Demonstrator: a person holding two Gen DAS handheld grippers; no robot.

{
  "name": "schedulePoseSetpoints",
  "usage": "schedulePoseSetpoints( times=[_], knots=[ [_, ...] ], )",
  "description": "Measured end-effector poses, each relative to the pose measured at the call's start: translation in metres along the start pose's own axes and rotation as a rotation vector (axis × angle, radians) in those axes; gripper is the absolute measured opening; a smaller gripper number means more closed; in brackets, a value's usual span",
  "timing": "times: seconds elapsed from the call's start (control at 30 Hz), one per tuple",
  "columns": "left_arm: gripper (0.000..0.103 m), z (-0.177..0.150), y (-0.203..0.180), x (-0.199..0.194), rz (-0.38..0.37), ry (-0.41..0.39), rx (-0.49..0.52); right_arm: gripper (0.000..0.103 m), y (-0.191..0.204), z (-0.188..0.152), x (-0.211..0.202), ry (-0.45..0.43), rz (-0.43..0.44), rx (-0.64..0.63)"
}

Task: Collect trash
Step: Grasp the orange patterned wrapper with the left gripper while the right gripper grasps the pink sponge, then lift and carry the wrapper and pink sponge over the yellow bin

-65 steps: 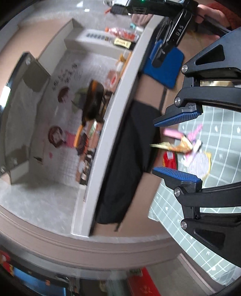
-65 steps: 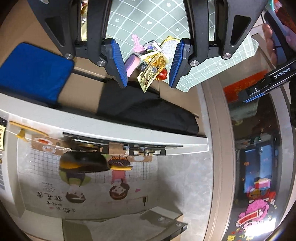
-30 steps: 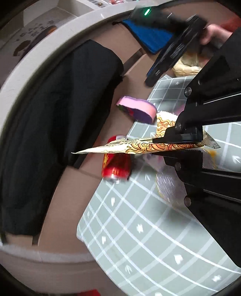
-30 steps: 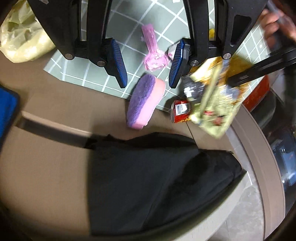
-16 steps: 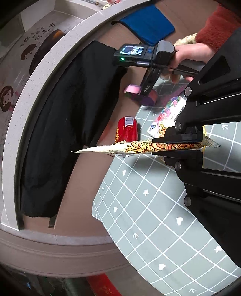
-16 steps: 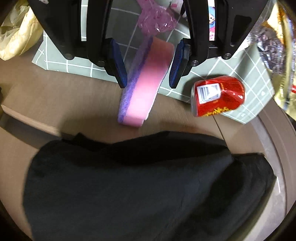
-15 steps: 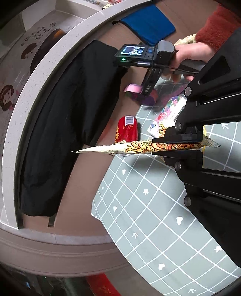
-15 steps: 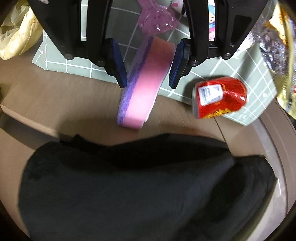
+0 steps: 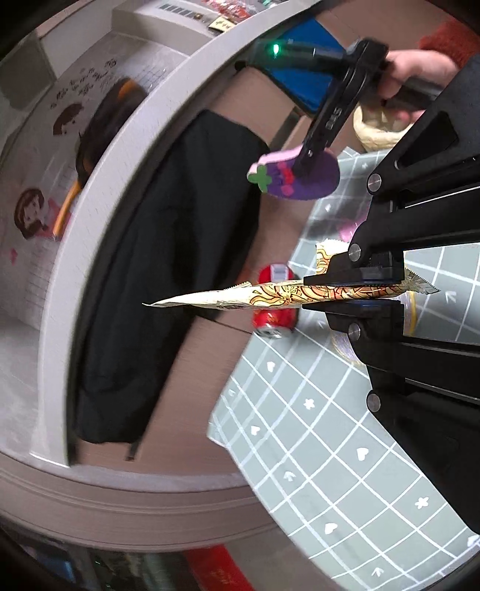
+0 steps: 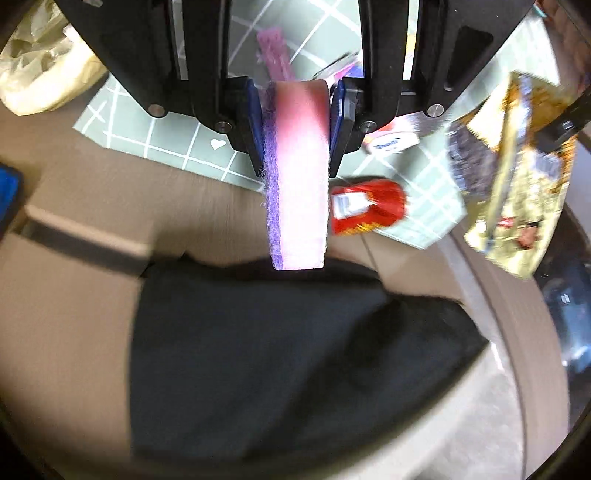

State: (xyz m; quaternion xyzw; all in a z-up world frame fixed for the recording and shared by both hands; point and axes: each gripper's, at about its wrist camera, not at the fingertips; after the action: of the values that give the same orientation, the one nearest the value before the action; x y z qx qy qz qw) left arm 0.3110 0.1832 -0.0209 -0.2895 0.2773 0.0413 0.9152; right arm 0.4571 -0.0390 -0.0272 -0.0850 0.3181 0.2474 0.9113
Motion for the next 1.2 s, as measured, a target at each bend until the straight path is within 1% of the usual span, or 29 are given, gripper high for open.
schedulePoseSetpoints(
  times=[0.13, 0.27, 0.47, 0.63, 1.0, 1.2],
  knots=[
    [0.004, 0.003, -0.031, -0.018, 0.001, -0.049, 0.061, 0.028, 0.005, 0.006, -0.052, -0.076, 0.004, -0.031],
    [0.004, 0.001, -0.058, -0.029, -0.016, -0.063, 0.09, 0.028, 0.002, 0.006, -0.092, -0.139, -0.007, -0.06],
    [0.004, -0.013, -0.105, -0.04, -0.065, -0.061, 0.152, 0.028, -0.017, -0.006, -0.148, -0.204, -0.061, -0.067],
    [0.004, -0.028, -0.145, -0.045, -0.128, -0.057, 0.191, 0.028, -0.042, -0.02, -0.178, -0.23, -0.105, -0.045],
    [0.004, -0.073, -0.23, -0.057, -0.23, -0.061, 0.313, 0.028, -0.091, -0.052, -0.246, -0.289, -0.205, 0.013],
    [0.004, -0.1, -0.268, -0.054, -0.291, -0.019, 0.36, 0.028, -0.119, -0.075, -0.269, -0.29, -0.254, 0.047]
  ],
)
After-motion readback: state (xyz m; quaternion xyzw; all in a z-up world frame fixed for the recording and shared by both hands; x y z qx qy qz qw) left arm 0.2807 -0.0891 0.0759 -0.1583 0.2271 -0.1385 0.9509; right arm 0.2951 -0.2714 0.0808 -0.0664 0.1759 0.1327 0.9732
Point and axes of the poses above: each gripper's, at about its wrist camera, not at the fingertips, and x roughly the way its jaws point, y to its left, z to its top, and after that the axes turned 12 degrees about -x, right-handed
